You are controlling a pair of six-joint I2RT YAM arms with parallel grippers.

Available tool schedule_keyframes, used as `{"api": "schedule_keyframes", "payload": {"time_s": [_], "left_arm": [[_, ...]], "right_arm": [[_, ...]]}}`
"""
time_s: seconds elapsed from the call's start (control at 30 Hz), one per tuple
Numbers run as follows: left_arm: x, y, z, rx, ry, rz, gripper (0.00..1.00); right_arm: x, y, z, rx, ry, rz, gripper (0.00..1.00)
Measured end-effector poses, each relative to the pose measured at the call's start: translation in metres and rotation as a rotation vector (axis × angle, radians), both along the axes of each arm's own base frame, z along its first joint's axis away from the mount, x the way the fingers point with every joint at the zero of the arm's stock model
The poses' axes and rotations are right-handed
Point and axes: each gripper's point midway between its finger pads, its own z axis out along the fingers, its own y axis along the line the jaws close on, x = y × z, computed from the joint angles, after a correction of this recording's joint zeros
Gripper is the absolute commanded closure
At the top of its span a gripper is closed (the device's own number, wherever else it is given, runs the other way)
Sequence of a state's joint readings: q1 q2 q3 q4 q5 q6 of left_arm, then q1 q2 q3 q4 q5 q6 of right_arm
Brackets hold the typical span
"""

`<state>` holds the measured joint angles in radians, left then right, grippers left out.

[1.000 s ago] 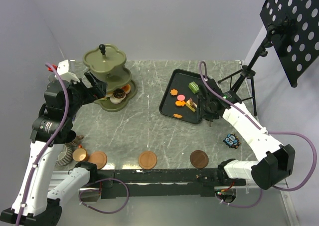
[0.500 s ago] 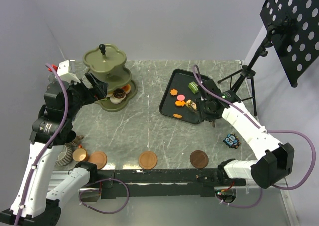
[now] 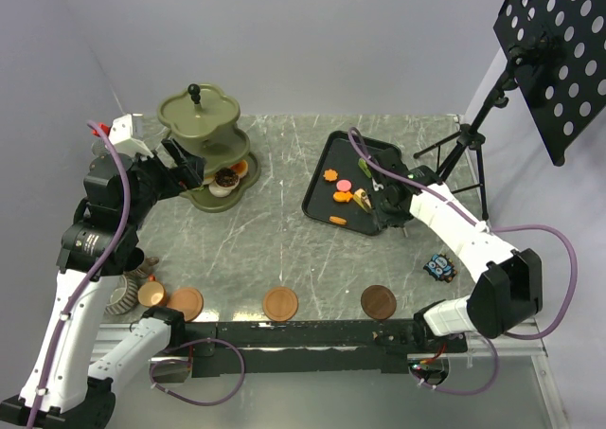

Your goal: Serve the afternoon tea

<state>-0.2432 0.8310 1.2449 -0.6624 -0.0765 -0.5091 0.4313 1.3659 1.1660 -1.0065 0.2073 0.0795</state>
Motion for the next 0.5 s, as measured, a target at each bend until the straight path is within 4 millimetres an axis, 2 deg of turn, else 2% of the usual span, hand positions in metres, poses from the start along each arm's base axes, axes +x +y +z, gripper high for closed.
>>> {"api": "schedule_keyframes", "payload": {"time_s": [0.17,0.33,0.4,0.5], "left_arm": [[0.0,0.0,0.0,0.0,0.0,0.0,0.0],[0.0,0.002,0.0,0.003,-0.001,0.01,0.0],[0.001,0.005,0.001,0.006,-0.002,0.026,0.0],[0.0,0.01,0.008,0.01,-0.016,0.055,0.0]], "right_arm": [[0.002,0.0,0.0,-0.003,-0.005,0.015,0.75],[0.0,0.002,0.003,0.004,-0.007,0.024,0.79],[-0.001,0.005,0.011,0.002,-0.012,0.036,0.79],[0.004,0.026,0.043,0.027,-0.083,0.079,0.8]]}}
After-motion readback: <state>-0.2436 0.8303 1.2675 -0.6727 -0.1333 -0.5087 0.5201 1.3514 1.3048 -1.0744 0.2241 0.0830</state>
